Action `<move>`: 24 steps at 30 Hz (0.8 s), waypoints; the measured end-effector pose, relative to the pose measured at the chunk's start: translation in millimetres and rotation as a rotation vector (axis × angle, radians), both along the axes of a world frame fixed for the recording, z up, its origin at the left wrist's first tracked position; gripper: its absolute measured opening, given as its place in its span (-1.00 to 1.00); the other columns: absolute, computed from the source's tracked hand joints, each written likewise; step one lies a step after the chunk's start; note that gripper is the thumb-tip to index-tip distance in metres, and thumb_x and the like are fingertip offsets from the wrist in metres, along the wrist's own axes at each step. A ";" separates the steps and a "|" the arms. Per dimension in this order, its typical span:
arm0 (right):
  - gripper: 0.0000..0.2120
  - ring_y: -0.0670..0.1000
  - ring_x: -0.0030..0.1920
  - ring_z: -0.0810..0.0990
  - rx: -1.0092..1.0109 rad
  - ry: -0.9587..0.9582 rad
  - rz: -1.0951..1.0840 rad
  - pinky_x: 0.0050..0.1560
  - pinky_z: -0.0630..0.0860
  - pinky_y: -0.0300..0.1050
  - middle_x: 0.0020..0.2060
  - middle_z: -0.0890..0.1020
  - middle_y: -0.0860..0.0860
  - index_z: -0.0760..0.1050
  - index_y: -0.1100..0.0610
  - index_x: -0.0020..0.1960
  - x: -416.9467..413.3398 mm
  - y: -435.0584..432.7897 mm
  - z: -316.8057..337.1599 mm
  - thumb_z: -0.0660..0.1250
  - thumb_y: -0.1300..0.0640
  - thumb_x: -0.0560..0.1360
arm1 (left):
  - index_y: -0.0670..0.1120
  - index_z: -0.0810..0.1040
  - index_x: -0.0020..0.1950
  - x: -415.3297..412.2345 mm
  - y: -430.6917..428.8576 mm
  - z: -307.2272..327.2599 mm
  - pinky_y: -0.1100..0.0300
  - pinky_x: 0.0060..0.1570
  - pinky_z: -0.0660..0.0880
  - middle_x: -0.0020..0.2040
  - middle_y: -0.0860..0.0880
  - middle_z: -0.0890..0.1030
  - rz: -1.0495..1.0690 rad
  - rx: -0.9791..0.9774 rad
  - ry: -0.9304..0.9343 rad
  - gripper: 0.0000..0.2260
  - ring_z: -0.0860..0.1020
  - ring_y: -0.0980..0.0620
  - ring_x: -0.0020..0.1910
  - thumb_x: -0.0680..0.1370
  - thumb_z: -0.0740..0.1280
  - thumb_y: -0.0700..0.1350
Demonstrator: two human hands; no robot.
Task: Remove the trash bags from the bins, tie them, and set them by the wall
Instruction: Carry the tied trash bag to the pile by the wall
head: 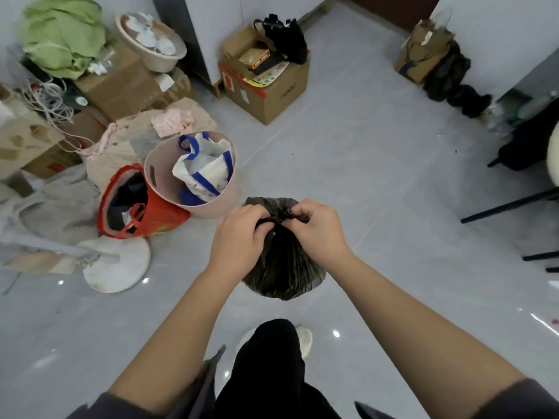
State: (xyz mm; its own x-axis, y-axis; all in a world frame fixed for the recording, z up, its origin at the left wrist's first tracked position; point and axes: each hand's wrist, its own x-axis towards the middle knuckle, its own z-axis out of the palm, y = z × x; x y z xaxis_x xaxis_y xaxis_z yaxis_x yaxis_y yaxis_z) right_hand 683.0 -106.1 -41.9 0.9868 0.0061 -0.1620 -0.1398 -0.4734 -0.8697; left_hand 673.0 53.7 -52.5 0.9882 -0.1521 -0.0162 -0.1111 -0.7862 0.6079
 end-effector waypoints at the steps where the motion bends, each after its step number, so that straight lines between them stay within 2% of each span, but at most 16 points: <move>1: -0.88 -0.12 -0.26 0.50 -0.005 0.003 -0.012 -0.21 0.40 -0.34 -0.36 0.53 -0.17 0.54 0.08 -0.28 16.1 -17.3 -0.5 0.45 0.20 0.38 | -0.02 0.53 -0.08 18.1 -17.2 -0.1 -0.05 -0.06 0.45 -0.15 0.07 0.58 -0.014 0.000 0.003 -0.91 0.51 0.00 -0.08 0.51 0.27 -0.05; 6: -0.93 -0.08 -0.24 0.53 0.006 0.015 -0.082 -0.21 0.42 -0.32 -0.29 0.58 -0.05 0.59 0.19 -0.22 107.6 -100.2 -8.6 0.45 0.19 0.39 | -0.02 0.52 -0.08 118.3 -100.9 -7.2 -0.06 -0.04 0.46 -0.18 0.07 0.54 -0.048 -0.012 0.031 -0.96 0.51 -0.03 -0.11 0.52 0.30 -0.08; 8: -0.94 -0.10 -0.25 0.53 0.016 0.023 -0.103 -0.19 0.45 -0.26 -0.30 0.58 -0.07 0.59 0.17 -0.22 149.1 -132.0 -13.1 0.45 0.19 0.40 | -0.01 0.51 -0.08 163.5 -133.2 -14.2 -0.07 -0.02 0.45 -0.18 0.08 0.54 -0.066 -0.030 0.049 -0.97 0.51 -0.03 -0.09 0.52 0.30 -0.08; 14: -0.89 -0.18 -0.32 0.46 -0.003 0.052 -0.210 -0.23 0.39 -0.31 -0.37 0.51 -0.15 0.54 0.16 -0.26 271.1 -232.0 -20.9 0.46 0.19 0.39 | -0.06 0.53 -0.08 298.6 -236.2 -11.2 -0.03 0.00 0.44 -0.16 0.08 0.55 -0.171 0.006 0.067 -0.96 0.49 -0.01 -0.08 0.52 0.31 -0.11; 17: -0.84 -0.16 -0.32 0.45 -0.001 0.037 -0.247 -0.23 0.36 -0.31 -0.39 0.48 -0.15 0.50 0.12 -0.30 328.0 -281.9 -18.8 0.46 0.20 0.38 | -0.07 0.54 -0.11 363.2 -285.5 -5.6 -0.04 -0.03 0.45 -0.19 0.07 0.57 -0.218 0.010 0.051 -0.95 0.49 -0.03 -0.10 0.51 0.32 -0.11; 20: -0.88 -0.08 -0.26 0.48 -0.003 0.030 -0.268 -0.19 0.40 -0.25 -0.35 0.52 -0.10 0.53 0.19 -0.27 384.0 -331.3 -20.7 0.45 0.20 0.38 | -0.07 0.55 -0.12 421.1 -335.4 -4.8 -0.04 -0.05 0.45 -0.21 0.07 0.57 -0.229 0.000 0.032 -0.95 0.50 -0.03 -0.11 0.51 0.32 -0.11; 24: -0.93 -0.12 -0.27 0.49 0.015 0.023 -0.273 -0.17 0.41 -0.27 -0.33 0.54 -0.12 0.58 0.18 -0.22 456.9 -399.1 -27.6 0.46 0.20 0.39 | -0.03 0.52 -0.13 493.4 -405.1 -13.5 -0.03 -0.05 0.45 -0.24 0.14 0.50 -0.222 0.001 0.021 -0.96 0.49 0.00 -0.12 0.52 0.31 -0.10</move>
State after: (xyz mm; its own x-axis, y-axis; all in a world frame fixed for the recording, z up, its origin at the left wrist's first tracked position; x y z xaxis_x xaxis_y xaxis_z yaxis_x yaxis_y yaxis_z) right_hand 1139.8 -505.2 -69.5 0.9481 -0.2574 -0.1864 -0.2806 -0.4026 -0.8713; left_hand 1166.4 -351.4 -66.0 0.9300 -0.3657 -0.0367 -0.2685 -0.7443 0.6115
